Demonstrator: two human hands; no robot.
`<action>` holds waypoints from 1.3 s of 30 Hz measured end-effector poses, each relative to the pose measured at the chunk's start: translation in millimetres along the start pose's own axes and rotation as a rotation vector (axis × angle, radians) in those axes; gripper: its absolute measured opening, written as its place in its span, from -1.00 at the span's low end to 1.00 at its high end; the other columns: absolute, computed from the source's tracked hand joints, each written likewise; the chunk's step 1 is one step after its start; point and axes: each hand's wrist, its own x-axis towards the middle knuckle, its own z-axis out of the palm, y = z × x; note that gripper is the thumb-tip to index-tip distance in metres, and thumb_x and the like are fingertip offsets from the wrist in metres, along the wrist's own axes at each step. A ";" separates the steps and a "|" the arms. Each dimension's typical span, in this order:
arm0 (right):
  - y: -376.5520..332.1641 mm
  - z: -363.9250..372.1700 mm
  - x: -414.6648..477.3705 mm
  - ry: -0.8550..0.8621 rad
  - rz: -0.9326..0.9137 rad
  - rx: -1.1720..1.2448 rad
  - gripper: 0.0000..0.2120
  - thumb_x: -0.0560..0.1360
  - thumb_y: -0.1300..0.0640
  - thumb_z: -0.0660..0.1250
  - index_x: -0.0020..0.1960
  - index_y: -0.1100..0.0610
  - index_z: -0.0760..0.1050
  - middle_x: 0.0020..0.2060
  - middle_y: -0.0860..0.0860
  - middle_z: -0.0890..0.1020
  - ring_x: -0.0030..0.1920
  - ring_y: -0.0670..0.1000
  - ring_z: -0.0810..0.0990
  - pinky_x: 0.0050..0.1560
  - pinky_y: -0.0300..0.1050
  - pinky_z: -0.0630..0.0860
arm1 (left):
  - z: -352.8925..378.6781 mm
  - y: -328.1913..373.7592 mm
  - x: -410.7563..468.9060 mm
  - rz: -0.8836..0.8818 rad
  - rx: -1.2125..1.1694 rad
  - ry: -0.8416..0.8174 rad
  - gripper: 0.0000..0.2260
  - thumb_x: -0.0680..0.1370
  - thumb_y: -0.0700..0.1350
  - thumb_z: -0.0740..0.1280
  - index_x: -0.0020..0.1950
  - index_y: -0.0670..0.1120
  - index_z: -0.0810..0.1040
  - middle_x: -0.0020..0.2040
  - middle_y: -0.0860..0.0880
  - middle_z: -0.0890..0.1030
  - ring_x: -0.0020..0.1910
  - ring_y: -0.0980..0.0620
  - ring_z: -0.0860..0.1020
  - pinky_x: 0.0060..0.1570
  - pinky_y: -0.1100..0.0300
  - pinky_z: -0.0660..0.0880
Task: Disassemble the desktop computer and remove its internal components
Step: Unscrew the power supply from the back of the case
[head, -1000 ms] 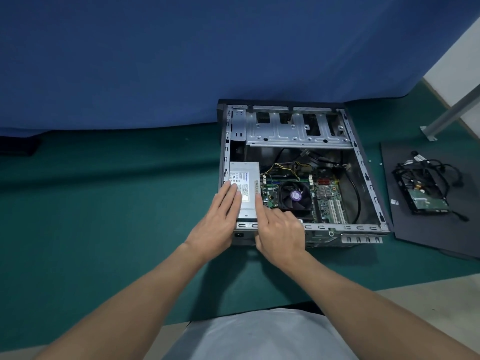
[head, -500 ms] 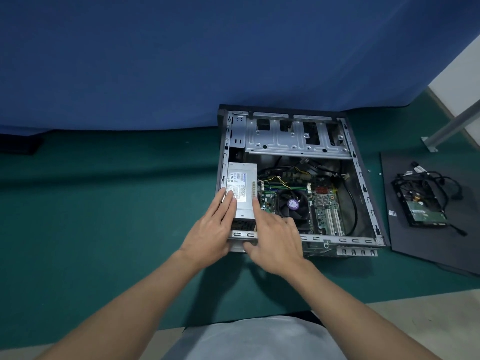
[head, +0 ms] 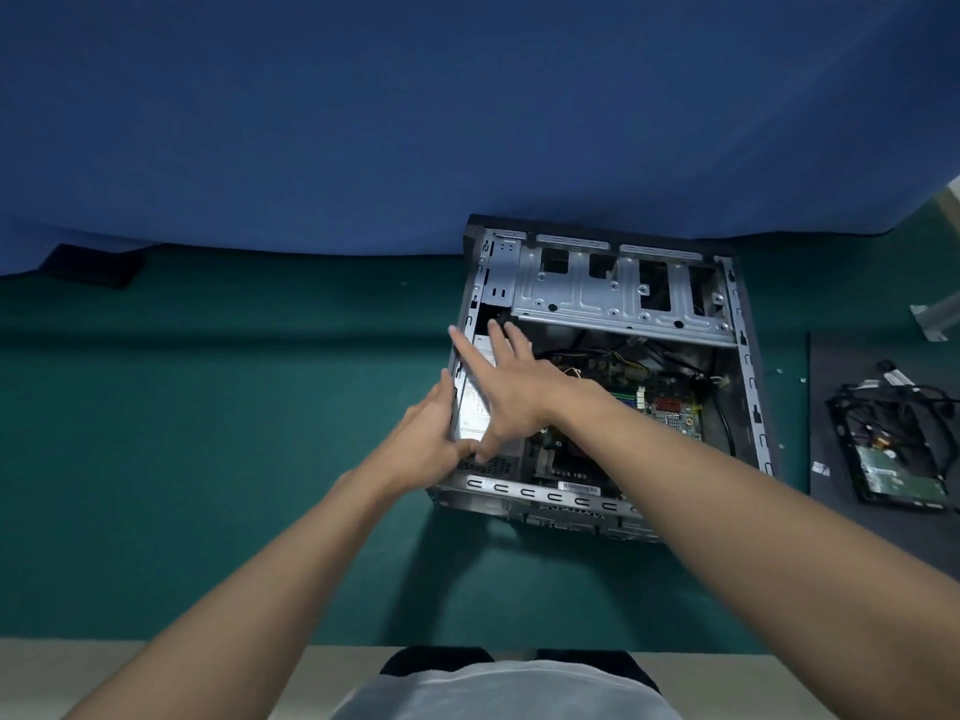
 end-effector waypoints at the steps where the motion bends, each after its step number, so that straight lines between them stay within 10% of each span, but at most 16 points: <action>1: -1.1 -0.1 5.1 -0.035 -0.010 -0.031 0.41 0.11 -0.18 0.60 0.40 -0.20 -0.54 0.47 0.17 -0.39 0.46 0.18 -0.44 0.39 0.35 0.10 | -2.8 0.4 -0.3 -0.010 0.006 -0.032 -0.05 0.50 -0.05 0.44 0.58 -0.09 -0.24 0.59 -0.06 0.08 0.53 -0.09 0.14 0.43 0.08 0.22; 7: 2.4 -2.7 14.7 0.053 -0.081 -0.145 0.35 0.07 -0.22 0.57 0.44 -0.24 -0.42 0.43 0.20 0.00 0.40 0.27 -0.01 0.15 0.26 0.37 | -10.3 6.8 -2.2 -0.068 0.074 -0.112 -0.03 0.47 -0.21 0.40 0.57 -0.07 -0.30 0.56 -0.05 0.14 0.44 -0.12 0.28 0.28 0.11 0.38; 22: 58.9 8.4 -25.9 0.066 -0.065 0.013 0.24 0.08 -0.20 0.57 0.47 -0.24 -0.21 0.47 0.06 -0.19 0.45 0.23 -0.15 0.23 0.28 0.36 | 0.8 24.5 -3.0 -0.190 0.310 -0.037 -0.15 0.49 -0.26 0.27 0.57 -0.10 -0.26 0.51 -0.15 0.20 0.40 -0.26 0.28 0.32 -0.08 0.32; 27: 57.0 6.1 -28.6 0.087 0.037 0.464 -0.35 0.29 -0.42 0.34 0.27 -0.19 0.26 0.48 0.09 -0.03 0.47 0.18 -0.19 0.37 0.32 0.08 | 3.2 27.3 -3.6 -0.195 0.329 -0.004 -0.16 0.49 -0.26 0.28 0.58 -0.12 -0.22 0.48 -0.17 0.25 0.38 -0.29 0.31 0.30 -0.09 0.33; 30: 31.8 20.4 -18.6 0.386 0.267 0.607 -0.72 0.45 -0.13 0.35 0.10 -0.18 0.35 0.38 0.12 0.11 0.39 0.20 -0.01 0.25 0.17 0.28 | 3.9 27.0 -5.2 -0.201 0.322 -0.001 -0.17 0.49 -0.26 0.27 0.58 -0.10 -0.22 0.48 -0.16 0.25 0.37 -0.28 0.31 0.29 -0.09 0.34; 35: 6.8 25.5 -12.0 0.384 0.748 0.875 -0.10 0.29 -0.09 0.49 0.44 -0.16 0.00 0.30 0.16 0.22 0.22 0.28 0.31 -0.07 0.07 0.35 | 4.6 27.1 -5.5 -0.188 0.296 0.002 -0.17 0.49 -0.26 0.27 0.58 -0.10 -0.23 0.48 -0.16 0.25 0.38 -0.29 0.31 0.31 -0.12 0.33; 39: 17.5 22.3 -17.3 0.364 0.773 0.937 -0.05 0.22 -0.15 0.52 0.42 0.01 0.06 0.14 0.14 0.52 0.08 0.20 0.50 -0.04 0.00 0.44 | 3.2 23.9 -6.6 -0.170 0.203 0.001 -0.18 0.53 -0.15 0.29 0.58 -0.05 -0.23 0.48 -0.14 0.26 0.39 -0.25 0.31 0.32 -0.13 0.33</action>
